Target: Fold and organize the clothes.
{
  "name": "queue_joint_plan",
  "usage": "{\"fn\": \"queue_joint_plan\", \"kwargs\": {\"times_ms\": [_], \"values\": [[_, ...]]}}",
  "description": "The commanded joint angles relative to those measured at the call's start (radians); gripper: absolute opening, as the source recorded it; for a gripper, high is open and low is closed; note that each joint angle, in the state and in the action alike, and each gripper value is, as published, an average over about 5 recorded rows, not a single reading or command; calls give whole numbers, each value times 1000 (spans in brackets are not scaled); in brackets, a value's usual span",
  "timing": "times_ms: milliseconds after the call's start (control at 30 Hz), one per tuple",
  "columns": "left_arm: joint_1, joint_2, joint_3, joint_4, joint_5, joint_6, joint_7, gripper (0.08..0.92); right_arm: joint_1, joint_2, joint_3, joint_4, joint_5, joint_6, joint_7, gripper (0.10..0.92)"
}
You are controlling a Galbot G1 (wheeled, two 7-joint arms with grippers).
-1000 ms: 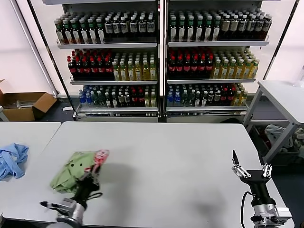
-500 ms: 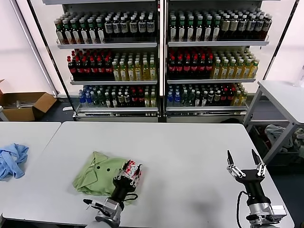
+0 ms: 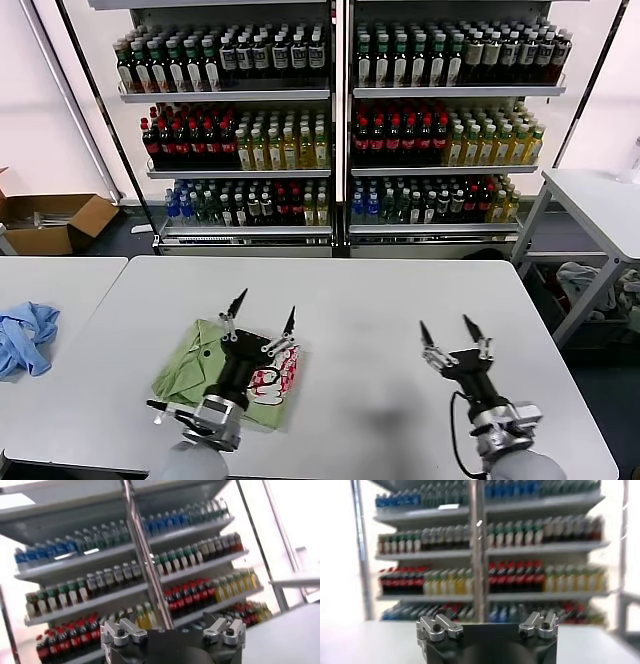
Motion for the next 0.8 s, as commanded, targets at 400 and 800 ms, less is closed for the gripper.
{"fn": "queue_joint_plan", "kwargs": {"times_ms": [400, 800], "values": [[271, -111, -275, -87, 42, -123, 122, 823, 425, 128, -618, -97, 207, -503, 21, 823], [281, -105, -273, -82, 41, -129, 133, 823, 452, 194, -584, -263, 200, -425, -18, 813]]}}
